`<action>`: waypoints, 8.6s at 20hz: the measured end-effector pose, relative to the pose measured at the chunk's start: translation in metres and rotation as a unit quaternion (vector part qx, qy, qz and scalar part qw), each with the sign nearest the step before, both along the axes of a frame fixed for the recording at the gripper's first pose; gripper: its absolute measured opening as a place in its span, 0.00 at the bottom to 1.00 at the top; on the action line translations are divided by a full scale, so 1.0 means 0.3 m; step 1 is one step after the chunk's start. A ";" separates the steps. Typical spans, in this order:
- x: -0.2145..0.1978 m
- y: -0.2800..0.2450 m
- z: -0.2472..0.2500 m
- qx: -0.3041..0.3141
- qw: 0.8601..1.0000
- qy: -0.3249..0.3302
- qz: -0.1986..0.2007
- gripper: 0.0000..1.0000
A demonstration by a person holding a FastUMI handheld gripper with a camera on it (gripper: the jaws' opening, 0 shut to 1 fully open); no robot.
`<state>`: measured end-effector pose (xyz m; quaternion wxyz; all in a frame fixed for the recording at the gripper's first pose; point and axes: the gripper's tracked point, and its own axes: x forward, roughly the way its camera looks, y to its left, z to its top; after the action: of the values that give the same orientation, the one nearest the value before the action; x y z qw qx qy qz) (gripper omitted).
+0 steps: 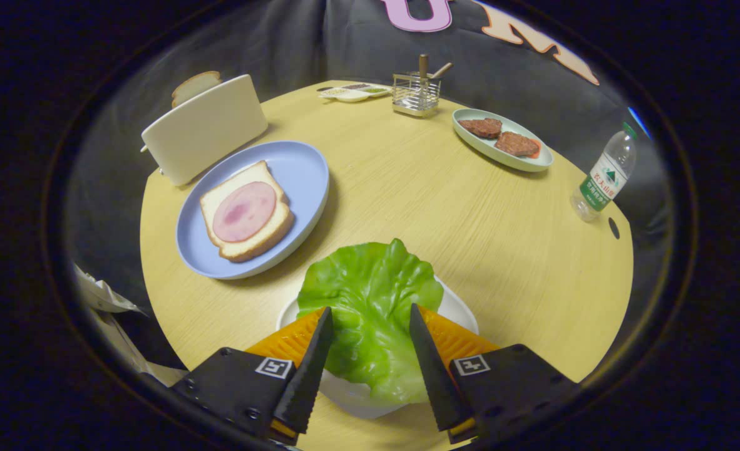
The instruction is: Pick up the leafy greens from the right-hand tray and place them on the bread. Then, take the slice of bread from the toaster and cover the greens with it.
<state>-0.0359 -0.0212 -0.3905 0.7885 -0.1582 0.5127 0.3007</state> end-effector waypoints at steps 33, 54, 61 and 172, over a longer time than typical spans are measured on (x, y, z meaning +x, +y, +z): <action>-0.045 0.286 0.289 0.036 0.998 -0.056 -0.005 0.06; -0.062 0.639 0.207 0.070 0.997 -0.015 0.040 0.08; -0.060 0.700 0.170 0.083 0.996 0.013 0.039 0.15; 0.124 0.755 0.540 0.233 0.955 0.031 -0.179 0.09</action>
<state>0.0012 0.2052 -0.2284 0.8282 0.1334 0.4724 0.2704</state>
